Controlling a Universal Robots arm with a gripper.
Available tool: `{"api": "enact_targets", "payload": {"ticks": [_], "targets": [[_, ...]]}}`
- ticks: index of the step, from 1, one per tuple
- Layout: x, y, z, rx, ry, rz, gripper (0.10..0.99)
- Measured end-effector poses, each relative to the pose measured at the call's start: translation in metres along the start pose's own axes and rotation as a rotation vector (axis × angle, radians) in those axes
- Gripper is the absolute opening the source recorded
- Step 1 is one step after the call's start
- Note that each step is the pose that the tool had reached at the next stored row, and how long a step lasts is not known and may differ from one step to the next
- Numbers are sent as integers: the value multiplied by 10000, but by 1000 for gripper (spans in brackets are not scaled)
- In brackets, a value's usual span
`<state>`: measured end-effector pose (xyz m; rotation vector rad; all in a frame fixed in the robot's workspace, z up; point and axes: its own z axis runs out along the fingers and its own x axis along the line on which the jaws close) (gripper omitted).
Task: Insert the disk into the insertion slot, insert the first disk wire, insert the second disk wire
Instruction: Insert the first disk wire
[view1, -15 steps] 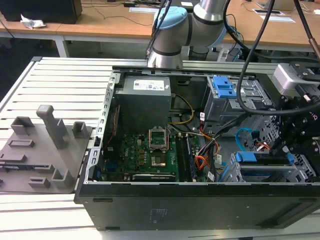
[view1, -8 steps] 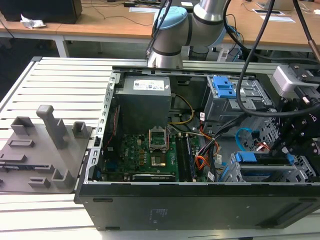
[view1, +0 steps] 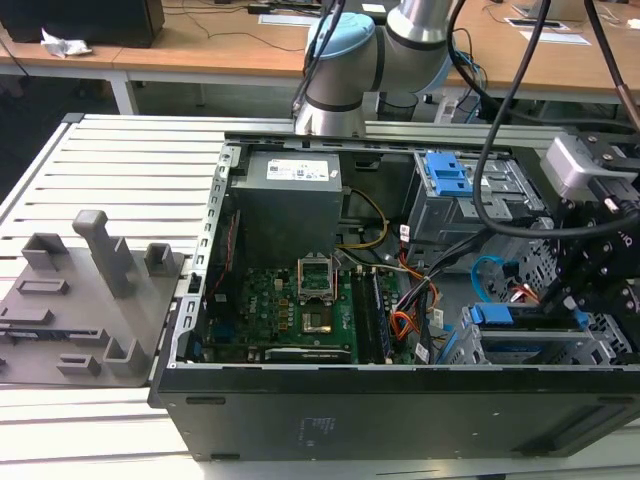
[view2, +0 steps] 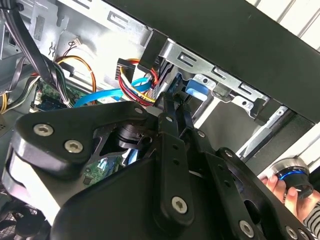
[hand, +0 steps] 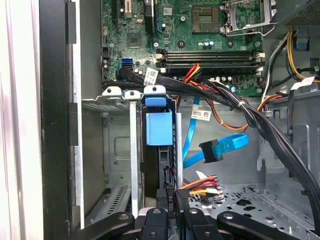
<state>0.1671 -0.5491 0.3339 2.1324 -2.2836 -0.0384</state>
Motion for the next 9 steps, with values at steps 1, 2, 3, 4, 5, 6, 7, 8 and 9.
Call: {"api": "enact_targets", "payload": {"ticks": [1, 2, 3, 4, 5, 6, 7, 8, 9], "targets": [[0, 0, 5, 0, 1, 1, 184], [0, -1, 8, -1, -2, 0, 184], [0, -1, 9, -1, -2, 0, 184], [-1, -1, 16, -4, -16, 0, 184], [-1, -1, 17, -3, -15, 0, 196], [0, -1, 16, -2, -13, 0, 196], [0, 0, -2, -1, -4, 0, 259], [-1, 1, -50, -1, -4, 0, 259], [-1, 3, -122, 2, -4, -1, 259]]}}
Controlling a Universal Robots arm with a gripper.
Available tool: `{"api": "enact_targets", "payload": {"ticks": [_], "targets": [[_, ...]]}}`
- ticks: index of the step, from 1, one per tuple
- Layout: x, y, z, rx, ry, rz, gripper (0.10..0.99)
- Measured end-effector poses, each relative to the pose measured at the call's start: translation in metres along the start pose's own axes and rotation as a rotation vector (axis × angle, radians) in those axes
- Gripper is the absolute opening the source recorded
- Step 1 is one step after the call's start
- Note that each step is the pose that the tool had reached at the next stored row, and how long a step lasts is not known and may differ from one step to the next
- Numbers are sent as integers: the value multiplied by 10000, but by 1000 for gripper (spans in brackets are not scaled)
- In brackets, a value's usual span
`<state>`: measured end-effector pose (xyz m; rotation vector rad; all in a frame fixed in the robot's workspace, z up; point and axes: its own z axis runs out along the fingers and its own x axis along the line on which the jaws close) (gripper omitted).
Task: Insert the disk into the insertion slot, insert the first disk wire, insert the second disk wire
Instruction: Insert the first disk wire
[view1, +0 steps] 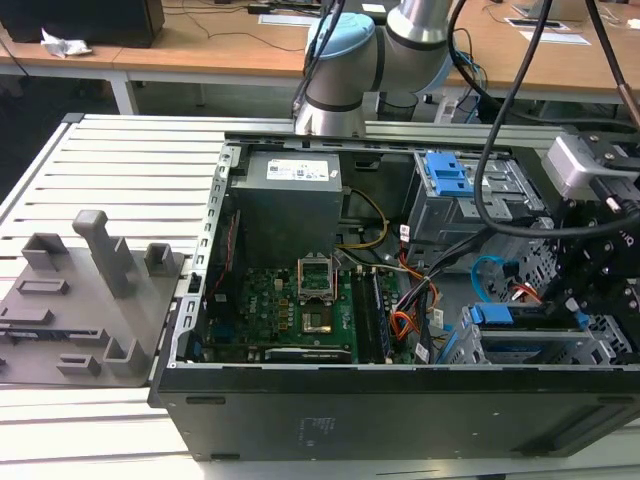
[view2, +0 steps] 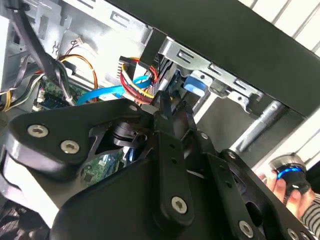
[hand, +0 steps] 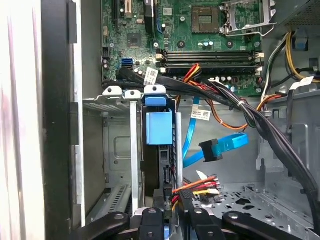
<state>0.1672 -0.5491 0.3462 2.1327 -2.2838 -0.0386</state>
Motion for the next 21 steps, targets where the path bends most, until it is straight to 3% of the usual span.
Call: {"api": "enact_targets", "payload": {"ticks": [1, 2, 3, 10, 19, 21], "targets": [[-6, 3, -99, 3, 0, 0, 243], [-10, 6, -146, 7, -1, -1, 114], [-10, 12, -182, 14, -1, 0, 106], [-9, 36, -191, 16, 0, 1, 106], [14, 357, -179, 16, -3, 1, 106], [16, 392, -179, 16, -3, 0, 106]]}}
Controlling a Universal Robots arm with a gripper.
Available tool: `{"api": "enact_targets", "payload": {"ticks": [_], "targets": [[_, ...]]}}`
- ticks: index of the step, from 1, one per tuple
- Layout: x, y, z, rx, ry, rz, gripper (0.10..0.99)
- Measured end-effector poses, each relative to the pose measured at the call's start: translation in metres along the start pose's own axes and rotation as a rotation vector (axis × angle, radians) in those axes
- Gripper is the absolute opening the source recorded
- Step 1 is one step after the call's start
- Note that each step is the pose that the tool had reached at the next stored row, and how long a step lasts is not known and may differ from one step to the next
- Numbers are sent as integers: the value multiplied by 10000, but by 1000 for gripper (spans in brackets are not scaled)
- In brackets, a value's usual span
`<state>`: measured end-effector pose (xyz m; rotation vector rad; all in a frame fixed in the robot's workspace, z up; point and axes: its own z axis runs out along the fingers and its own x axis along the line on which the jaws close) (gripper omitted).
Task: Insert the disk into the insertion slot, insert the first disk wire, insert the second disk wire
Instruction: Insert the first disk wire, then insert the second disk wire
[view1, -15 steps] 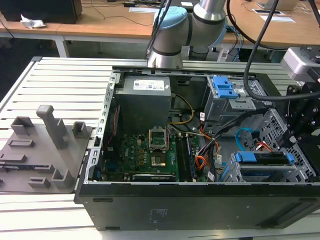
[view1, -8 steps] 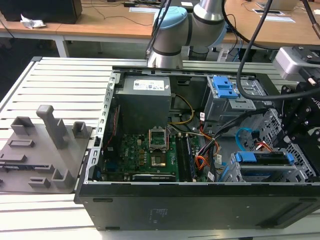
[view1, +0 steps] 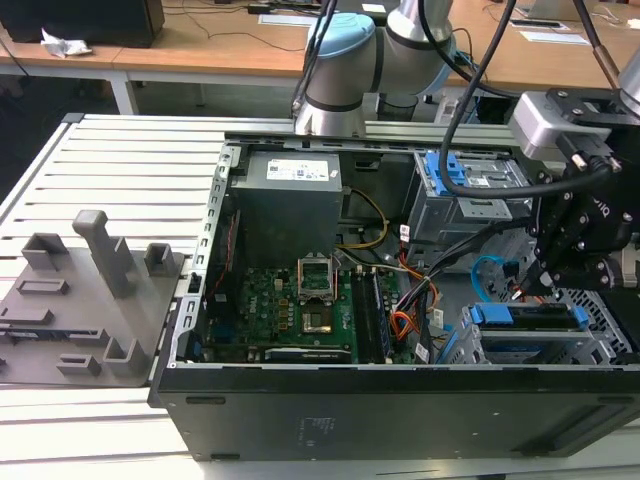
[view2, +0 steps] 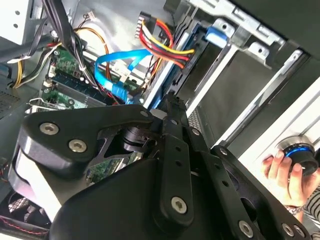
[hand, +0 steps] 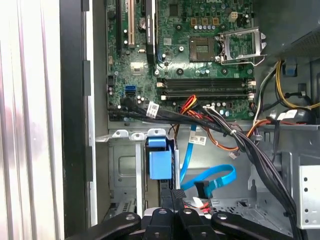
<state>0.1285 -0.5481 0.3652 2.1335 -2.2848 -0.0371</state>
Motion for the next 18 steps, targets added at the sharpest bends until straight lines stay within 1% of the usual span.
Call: {"api": "enact_targets", "payload": {"ticks": [2, 15, 16, 18], "targets": [[3, 30, 1, 0, 0, 0, 106], [3, 39, 1, 0, 0, 0, 106], [3, 39, 1, 0, 0, 0, 114], [3, 40, 1, 0, 1, 0, 235]]}}
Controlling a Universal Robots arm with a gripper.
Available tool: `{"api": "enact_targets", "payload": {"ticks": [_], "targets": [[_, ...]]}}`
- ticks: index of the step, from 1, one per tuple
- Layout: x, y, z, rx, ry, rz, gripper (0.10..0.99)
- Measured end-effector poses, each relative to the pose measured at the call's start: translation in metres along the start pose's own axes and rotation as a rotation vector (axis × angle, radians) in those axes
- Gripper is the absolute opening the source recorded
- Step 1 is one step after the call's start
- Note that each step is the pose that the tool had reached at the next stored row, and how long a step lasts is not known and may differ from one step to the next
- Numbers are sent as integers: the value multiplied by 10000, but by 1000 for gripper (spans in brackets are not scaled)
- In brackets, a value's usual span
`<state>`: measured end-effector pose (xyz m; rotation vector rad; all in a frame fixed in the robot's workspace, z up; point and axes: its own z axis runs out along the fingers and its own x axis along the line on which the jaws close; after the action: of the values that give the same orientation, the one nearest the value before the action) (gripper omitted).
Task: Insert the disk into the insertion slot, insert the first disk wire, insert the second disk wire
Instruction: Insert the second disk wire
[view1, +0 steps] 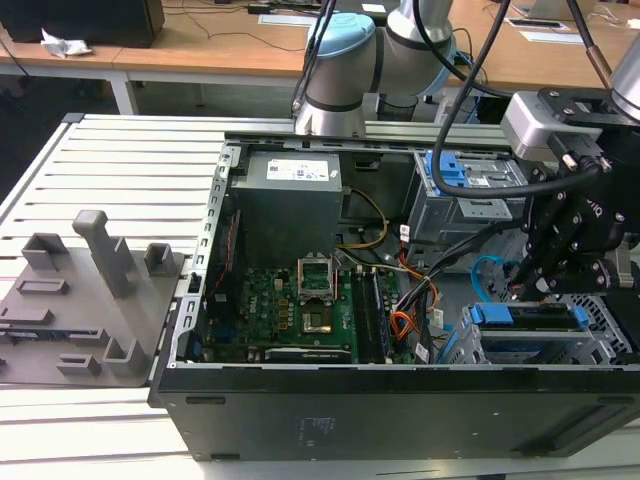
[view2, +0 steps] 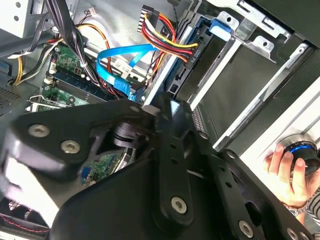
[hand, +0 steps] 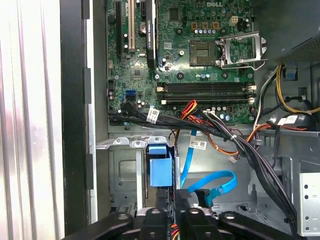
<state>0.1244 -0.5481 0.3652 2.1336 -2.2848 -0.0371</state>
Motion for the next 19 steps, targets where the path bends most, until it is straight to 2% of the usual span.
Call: {"api": "enact_targets", "payload": {"ticks": [1, 2, 3, 6, 12, 13, 14, 16, 19], "targets": [[0, 0, 0, 0, 0, 0, 294], [0, 1, 0, 0, -1, 0, 294], [0, 1, 0, 0, 0, 0, 361], [-1, -7, 0, 0, 0, 0, 361], [-34, -175, -4, -1, -2, -1, 361], [-46, -183, -5, -1, 0, 0, 361], [-83, -187, -5, -1, 0, 0, 361], [-234, -182, -4, -1, -1, 1, 361], [-301, -178, -3, 0, 0, 0, 361]]}}
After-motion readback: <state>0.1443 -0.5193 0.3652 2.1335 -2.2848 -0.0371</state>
